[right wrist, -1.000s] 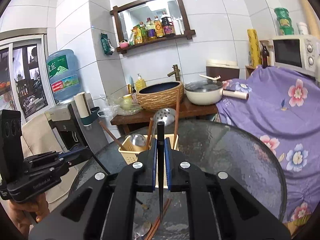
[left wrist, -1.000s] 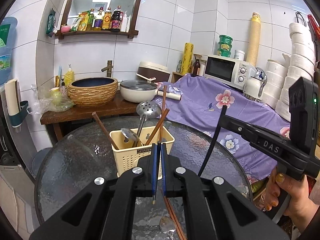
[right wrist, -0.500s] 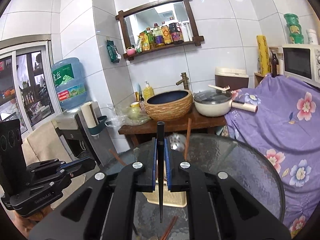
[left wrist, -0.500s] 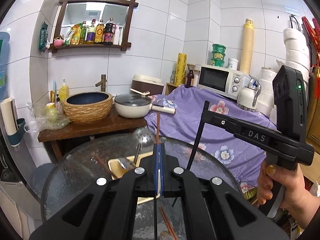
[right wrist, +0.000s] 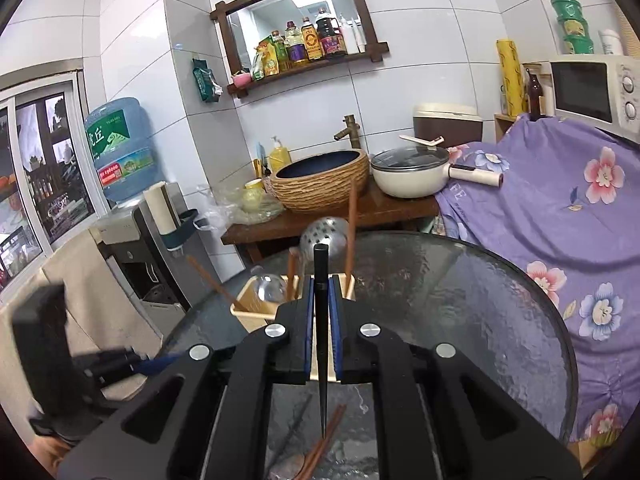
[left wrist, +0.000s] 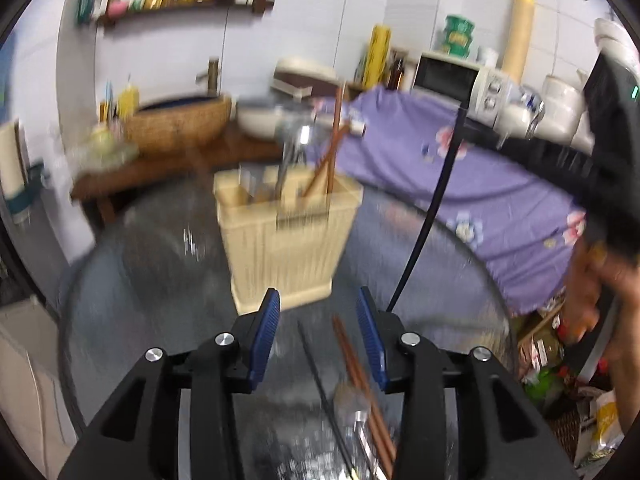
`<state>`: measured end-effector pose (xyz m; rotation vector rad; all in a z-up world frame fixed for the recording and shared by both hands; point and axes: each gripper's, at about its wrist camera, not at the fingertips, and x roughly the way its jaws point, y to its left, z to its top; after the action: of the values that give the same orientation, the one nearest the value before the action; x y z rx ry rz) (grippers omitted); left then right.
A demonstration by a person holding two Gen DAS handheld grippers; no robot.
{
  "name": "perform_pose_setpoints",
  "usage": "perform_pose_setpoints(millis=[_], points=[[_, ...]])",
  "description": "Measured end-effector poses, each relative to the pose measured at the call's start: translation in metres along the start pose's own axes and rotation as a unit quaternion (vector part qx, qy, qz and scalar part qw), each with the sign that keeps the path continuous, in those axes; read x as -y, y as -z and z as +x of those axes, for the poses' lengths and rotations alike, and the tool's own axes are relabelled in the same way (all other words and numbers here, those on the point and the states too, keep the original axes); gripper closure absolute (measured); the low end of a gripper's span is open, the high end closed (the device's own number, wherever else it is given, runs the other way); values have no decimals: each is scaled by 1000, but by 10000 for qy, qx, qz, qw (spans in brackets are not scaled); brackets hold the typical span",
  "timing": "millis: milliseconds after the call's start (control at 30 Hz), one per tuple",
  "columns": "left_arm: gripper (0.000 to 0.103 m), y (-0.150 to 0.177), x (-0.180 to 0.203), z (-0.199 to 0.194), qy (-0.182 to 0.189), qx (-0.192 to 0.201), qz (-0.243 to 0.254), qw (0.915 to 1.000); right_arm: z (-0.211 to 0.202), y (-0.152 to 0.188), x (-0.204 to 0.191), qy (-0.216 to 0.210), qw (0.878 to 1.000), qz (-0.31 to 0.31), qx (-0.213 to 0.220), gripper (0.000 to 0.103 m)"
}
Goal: Organize utensils
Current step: 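Grasp the yellow-banded black chopstick with the left tool while the right tool holds its chopstick in the holder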
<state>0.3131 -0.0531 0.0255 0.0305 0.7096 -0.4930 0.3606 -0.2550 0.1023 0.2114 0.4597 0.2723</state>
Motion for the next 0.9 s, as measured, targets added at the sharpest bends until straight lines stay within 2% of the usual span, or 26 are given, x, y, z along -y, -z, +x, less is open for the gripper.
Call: perform_pose_setpoints(millis=[100,233,333,633,900], points=[[64,48,3,6,-8,-340,0,9994,-10,11,-2,81,9998,-156,84,95],[64,100,18,0,-444,-517,363,9970,-23,21,-5,69,9996,-211,170,95],[64,132,22,-7,-286,-629,87,9976,-29,28,-7,47,9996,-161,219,95],[69,169,34,4,-329,-1012,-28,9943,-40,42,-12,54,9997,-106,220,95],[79,176,45,9,-564,-937,181,9938,-45,53,-14,98,9997,-92,204,95]])
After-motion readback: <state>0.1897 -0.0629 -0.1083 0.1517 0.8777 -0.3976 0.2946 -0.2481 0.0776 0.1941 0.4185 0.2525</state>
